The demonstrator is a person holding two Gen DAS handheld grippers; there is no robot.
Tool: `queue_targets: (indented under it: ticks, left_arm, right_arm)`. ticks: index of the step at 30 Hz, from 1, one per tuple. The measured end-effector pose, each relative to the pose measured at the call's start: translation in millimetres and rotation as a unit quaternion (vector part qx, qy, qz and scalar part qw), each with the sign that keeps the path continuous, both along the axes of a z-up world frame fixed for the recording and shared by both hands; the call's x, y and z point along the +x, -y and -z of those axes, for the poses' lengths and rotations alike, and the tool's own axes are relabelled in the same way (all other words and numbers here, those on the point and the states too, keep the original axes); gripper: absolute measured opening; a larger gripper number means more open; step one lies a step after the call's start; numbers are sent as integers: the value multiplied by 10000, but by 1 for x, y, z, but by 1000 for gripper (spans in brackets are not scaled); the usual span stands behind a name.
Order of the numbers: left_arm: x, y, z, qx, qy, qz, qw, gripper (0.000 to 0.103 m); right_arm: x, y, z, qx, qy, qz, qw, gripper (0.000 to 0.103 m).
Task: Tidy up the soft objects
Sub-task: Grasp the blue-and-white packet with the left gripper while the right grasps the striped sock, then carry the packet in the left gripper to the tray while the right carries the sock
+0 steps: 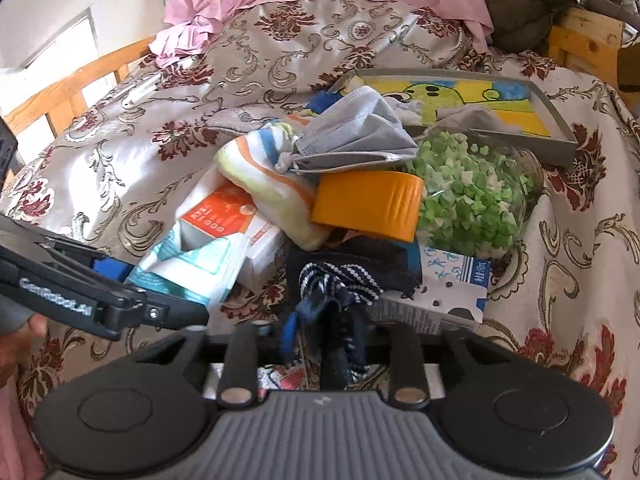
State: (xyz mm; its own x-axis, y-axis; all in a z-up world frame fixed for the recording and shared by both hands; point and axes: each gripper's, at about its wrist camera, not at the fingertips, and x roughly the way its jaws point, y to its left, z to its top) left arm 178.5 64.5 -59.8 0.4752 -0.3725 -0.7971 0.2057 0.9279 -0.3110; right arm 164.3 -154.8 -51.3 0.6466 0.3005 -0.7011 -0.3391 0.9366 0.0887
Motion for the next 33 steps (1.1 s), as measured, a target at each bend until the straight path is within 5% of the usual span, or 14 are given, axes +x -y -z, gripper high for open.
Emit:
queue_targets:
  ticks: [15, 20, 23, 33]
  left_arm:
    - [8, -19, 3, -816, -378, -693, 9935, 85]
    - [13, -18, 8, -769, -418, -850, 9925, 79]
    - [14, -15, 9, -679, -384, -839, 9934, 69]
    - [15, -13, 9, -525, -399, -826, 9944, 59]
  right_arm:
    - [7, -16, 14, -457, 100, -164, 9988, 52]
    - [5, -20, 14, -472, 130, -291, 9984, 34]
    - [4, -21, 14, -508, 160, -333, 9980, 30]
    - [2, -20, 11, -511, 197, -394, 9977, 14]
